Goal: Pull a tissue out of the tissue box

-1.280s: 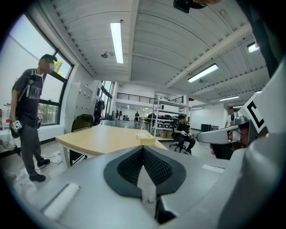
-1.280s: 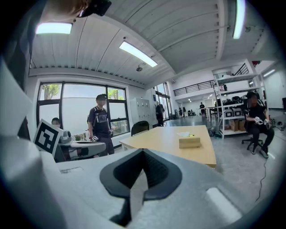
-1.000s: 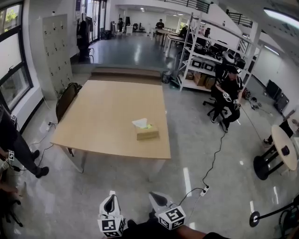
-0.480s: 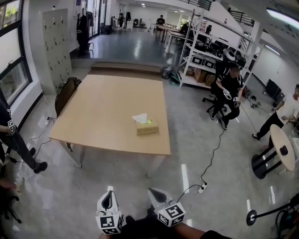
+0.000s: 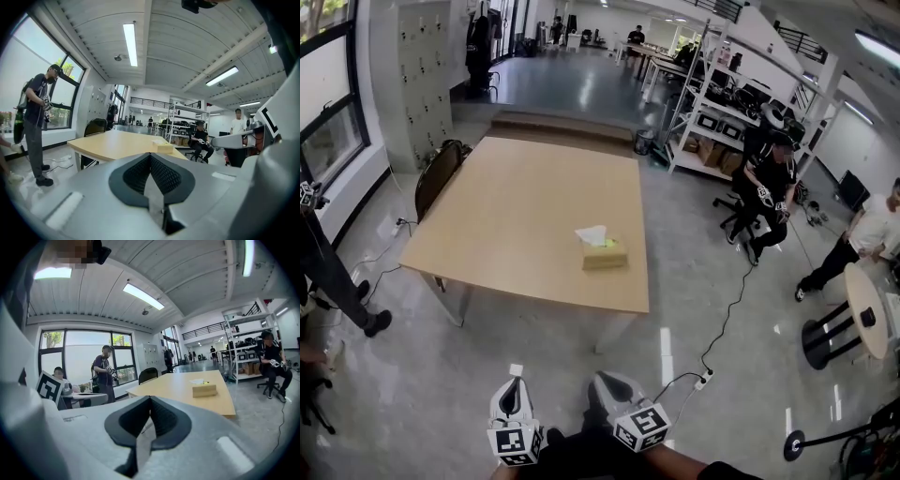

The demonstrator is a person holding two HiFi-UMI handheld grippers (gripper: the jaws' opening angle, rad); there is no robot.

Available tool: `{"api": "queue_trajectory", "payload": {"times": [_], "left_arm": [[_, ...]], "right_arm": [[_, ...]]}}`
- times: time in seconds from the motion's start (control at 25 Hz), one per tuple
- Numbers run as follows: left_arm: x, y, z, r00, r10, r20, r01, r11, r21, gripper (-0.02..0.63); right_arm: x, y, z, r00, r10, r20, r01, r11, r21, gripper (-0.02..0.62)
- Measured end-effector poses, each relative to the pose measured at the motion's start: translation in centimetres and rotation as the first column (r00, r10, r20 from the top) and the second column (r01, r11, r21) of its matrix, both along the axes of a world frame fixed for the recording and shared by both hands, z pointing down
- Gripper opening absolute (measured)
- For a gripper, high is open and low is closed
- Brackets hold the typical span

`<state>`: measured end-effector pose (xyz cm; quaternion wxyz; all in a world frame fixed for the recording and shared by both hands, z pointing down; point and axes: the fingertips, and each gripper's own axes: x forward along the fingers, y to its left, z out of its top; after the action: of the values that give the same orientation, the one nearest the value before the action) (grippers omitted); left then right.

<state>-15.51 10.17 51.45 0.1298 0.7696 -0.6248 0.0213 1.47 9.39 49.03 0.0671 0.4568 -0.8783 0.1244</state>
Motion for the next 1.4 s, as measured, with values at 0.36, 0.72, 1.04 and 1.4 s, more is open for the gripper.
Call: {"api": "queue_trajectory", "payload": {"times": [0.36,0.72,1.04,1.4], "left_arm": [[0.0,-4.9,0.3,1.000,-0.016,0.015,0.016,1.000,-0.014,0.018],[1.9,-15.1,-2.2,0.998,-0.026,0.055,0.026,1.000,0.002,0.018],[5.9,-23.8,-5.0,0.994,-0.021,0.107,0.019,1.000,0.018,0.018],[7.4,-29.6,-5.4,0.992,0.008,0.130,-0.010,1.000,0.017,0.042]], "right_arm": [[0.7,-6.0,1.2,1.000,0.006,-0.016,-0.007,1.000,-0.026,-0.008],[2.3,-16.6,1.0,0.999,-0.015,-0.030,0.014,0.999,-0.037,-0.009],[5.3,-26.1,0.3,0.999,-0.020,-0.042,0.019,1.000,-0.020,-0.008],[5.7,-32.8,0.0,0.998,-0.015,-0.054,0.013,0.999,-0.036,0.065]]}}
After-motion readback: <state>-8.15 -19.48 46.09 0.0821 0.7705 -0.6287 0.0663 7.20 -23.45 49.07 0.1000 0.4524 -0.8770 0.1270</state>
